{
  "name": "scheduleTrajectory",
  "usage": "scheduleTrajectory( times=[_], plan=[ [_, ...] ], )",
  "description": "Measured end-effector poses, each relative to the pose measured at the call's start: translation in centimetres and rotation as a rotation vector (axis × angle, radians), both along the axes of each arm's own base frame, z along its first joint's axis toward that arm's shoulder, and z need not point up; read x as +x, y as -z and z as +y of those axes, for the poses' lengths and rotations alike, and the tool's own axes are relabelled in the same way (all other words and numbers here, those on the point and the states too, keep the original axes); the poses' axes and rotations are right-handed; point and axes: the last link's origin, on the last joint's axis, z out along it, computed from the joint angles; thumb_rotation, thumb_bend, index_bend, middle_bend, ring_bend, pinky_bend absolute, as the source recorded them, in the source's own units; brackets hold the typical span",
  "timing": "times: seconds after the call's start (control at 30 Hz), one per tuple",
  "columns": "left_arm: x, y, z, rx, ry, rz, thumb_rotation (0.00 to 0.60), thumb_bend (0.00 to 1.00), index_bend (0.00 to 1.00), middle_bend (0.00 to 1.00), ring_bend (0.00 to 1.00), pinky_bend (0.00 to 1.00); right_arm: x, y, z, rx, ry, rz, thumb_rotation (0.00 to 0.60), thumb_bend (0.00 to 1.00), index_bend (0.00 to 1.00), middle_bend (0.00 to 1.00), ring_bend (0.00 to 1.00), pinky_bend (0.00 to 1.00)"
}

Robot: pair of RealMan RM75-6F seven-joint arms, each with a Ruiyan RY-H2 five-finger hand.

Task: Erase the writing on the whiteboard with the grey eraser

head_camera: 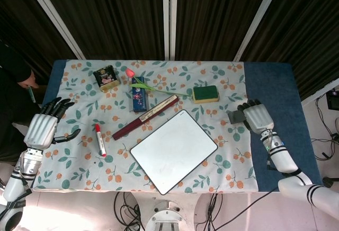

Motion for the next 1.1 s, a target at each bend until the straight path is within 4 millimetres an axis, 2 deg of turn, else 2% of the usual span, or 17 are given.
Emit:
scheduleTrajectory(
  times=[0.03, 0.1, 0.2, 0.4, 0.5, 0.6, 0.7, 0.83, 0.97, 1.03, 1.1],
  plan=[
    [0.0, 0.0, 0.0, -0.001, -0.001, 0.000, 0.098, 0.16, 0.16, 0.14, 0.08, 0.18, -0.1, 0.1, 0.0, 0.011, 0.006, -0.011, 0.600, 0.19, 0.06, 0.07, 0.00, 0.02],
    [-0.1, 0.1, -0.1, -0.004, -0.002, 0.000, 0.096, 0.16, 0.16, 0.14, 0.08, 0.18, -0.2, 0.2, 0.1, 0.029, 0.018, -0.022, 0.600, 0.14, 0.00, 0.02, 0.00, 0.00],
    [-0.2, 0.1, -0.1, -0.005, -0.004, -0.003, 0.099, 0.16, 0.16, 0.14, 0.08, 0.18, -0.6, 0.0, 0.1, 0.055, 0.038, -0.013, 0.600, 0.11, 0.00, 0.00, 0.00, 0.00],
    [-0.3, 0.1, -0.3, 0.002, -0.001, -0.006, 0.098, 0.16, 0.16, 0.14, 0.08, 0.18, -0.3, -1.0, 0.8, 0.037, 0.024, -0.036, 0.600, 0.10, 0.00, 0.00, 0.00, 0.00],
    [-0.2, -0.2, -0.5, 0.014, 0.006, -0.004, 0.098, 0.16, 0.16, 0.14, 0.08, 0.18, -0.2, -2.1, 1.8, -0.003, -0.009, -0.056, 0.600, 0.10, 0.00, 0.00, 0.00, 0.00],
    [-0.4, -0.5, -1.0, 0.028, 0.007, 0.006, 0.099, 0.16, 0.16, 0.14, 0.08, 0.18, -0.5, -3.8, 3.6, -0.070, -0.041, -0.067, 0.600, 0.10, 0.00, 0.00, 0.00, 0.00],
    [-1.1, -0.7, -1.9, 0.042, -0.008, 0.026, 0.095, 0.16, 0.16, 0.14, 0.08, 0.18, -1.7, -5.8, 6.6, -0.170, -0.040, -0.056, 0.600, 0.10, 0.00, 0.00, 0.00, 0.00],
    [-2.6, -0.8, -3.9, 0.072, -0.051, 0.061, 0.041, 0.16, 0.17, 0.14, 0.08, 0.18, -4.7, -8.6, 12.9, -0.332, 0.048, -0.033, 0.600, 0.10, 0.00, 0.00, 0.00, 0.00],
    [-4.6, -0.7, -7.2, 0.078, -0.117, 0.081, 0.005, 0.16, 0.17, 0.14, 0.08, 0.18, -7.7, -10.0, 19.0, -0.425, 0.180, -0.029, 0.600, 0.10, 0.00, 0.00, 0.00, 0.00],
    [-5.7, -0.7, -8.9, 0.072, -0.146, 0.102, 0.003, 0.16, 0.17, 0.14, 0.08, 0.18, -8.6, -10.4, 21.0, -0.441, 0.225, -0.045, 0.600, 0.10, 0.00, 0.00, 0.00, 0.00],
    [-6.5, -0.6, -10.2, 0.055, -0.162, 0.115, 0.004, 0.16, 0.17, 0.14, 0.08, 0.18, -9.2, -10.8, 22.2, -0.453, 0.242, -0.045, 0.600, 0.10, 0.00, 0.00, 0.00, 0.00]
  ],
)
